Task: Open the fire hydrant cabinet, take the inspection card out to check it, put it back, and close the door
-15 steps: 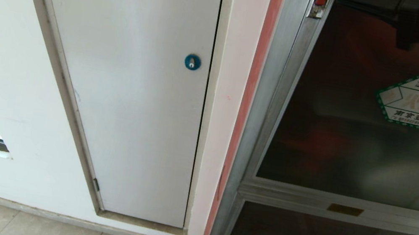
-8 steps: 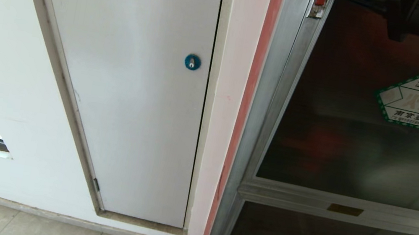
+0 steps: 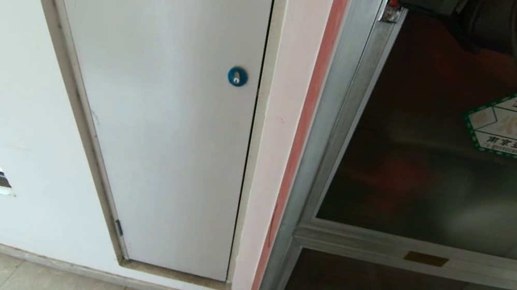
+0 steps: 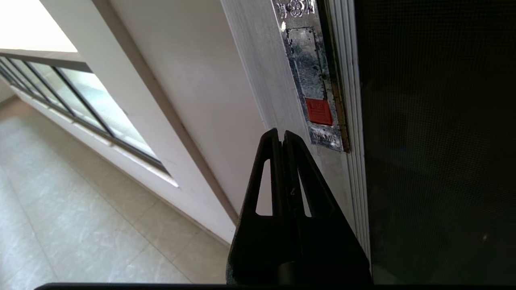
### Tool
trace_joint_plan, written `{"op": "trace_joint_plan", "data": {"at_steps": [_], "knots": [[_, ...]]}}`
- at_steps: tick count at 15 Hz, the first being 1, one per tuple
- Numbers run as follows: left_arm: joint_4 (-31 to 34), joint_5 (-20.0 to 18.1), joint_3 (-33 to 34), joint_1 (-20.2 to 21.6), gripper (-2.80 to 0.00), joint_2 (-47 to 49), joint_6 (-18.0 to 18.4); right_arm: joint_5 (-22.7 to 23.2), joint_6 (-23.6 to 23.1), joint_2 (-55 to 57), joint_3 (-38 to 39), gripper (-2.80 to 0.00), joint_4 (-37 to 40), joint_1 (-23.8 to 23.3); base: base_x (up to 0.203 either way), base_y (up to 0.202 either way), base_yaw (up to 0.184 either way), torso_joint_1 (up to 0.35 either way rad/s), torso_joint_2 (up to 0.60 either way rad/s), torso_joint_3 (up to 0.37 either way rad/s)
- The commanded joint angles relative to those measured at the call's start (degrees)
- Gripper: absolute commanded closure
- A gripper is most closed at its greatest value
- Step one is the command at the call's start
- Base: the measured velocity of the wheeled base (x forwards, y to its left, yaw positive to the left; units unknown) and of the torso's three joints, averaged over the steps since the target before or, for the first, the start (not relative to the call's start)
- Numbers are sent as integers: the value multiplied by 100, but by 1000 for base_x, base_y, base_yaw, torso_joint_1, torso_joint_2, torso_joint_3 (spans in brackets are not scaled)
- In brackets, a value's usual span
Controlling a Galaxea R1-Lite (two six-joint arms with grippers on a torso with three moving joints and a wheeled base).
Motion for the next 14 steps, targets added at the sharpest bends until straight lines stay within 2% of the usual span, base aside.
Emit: {"op": "trace_joint_plan", "data": {"at_steps": [1, 14], "knots": [[-5, 1, 1, -2, 0, 7, -2, -4, 0, 97, -145, 0, -2, 15, 0, 0, 0, 0, 0, 0], [4, 1, 1, -2, 0, 7, -2, -243, 0, 490, -648, 0, 42, -29, 0, 0, 0, 0, 0, 0]]}}
